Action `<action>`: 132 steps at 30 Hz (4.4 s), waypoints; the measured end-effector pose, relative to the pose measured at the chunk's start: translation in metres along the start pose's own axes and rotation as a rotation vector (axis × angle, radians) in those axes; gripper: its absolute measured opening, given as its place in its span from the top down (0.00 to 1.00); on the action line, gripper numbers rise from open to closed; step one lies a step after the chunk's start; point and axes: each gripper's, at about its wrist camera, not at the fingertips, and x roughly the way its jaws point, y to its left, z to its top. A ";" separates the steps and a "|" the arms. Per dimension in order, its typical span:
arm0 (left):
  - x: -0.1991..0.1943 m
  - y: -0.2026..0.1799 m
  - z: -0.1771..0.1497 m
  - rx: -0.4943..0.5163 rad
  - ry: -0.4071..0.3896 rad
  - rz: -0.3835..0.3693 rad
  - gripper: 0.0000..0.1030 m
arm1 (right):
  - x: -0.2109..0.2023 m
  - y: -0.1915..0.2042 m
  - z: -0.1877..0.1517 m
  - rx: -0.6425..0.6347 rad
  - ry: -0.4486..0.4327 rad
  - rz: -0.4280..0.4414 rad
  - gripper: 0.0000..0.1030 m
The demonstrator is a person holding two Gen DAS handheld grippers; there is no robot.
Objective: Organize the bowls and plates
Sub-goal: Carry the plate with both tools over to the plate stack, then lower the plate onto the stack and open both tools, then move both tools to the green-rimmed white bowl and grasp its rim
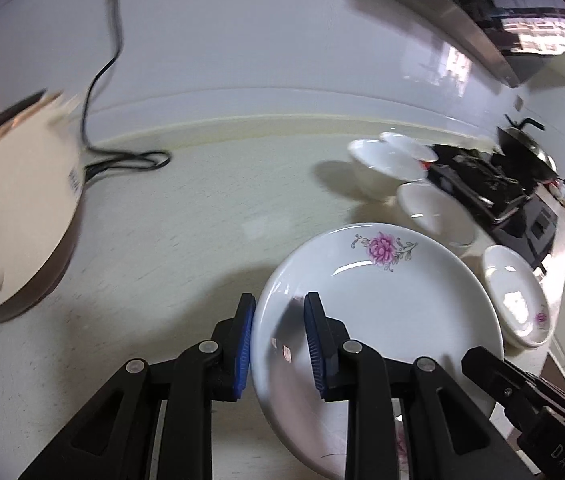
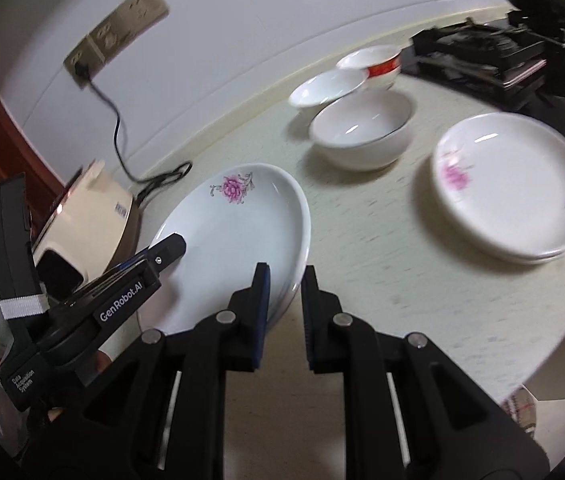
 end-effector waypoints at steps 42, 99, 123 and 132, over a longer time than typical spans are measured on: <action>0.072 -0.212 0.014 0.261 0.044 -0.132 0.74 | -0.056 -0.170 0.049 0.171 -0.107 -0.246 0.82; 0.035 -0.142 0.039 0.220 -0.072 -0.213 0.32 | -0.059 -0.119 0.073 0.097 -0.266 -0.284 0.36; 0.116 -0.075 0.084 -0.077 0.132 -0.216 0.32 | 0.041 -0.084 0.151 0.046 -0.004 -0.199 0.32; 0.158 -0.070 0.077 -0.131 0.230 -0.200 0.32 | 0.094 -0.090 0.156 -0.014 0.151 -0.230 0.35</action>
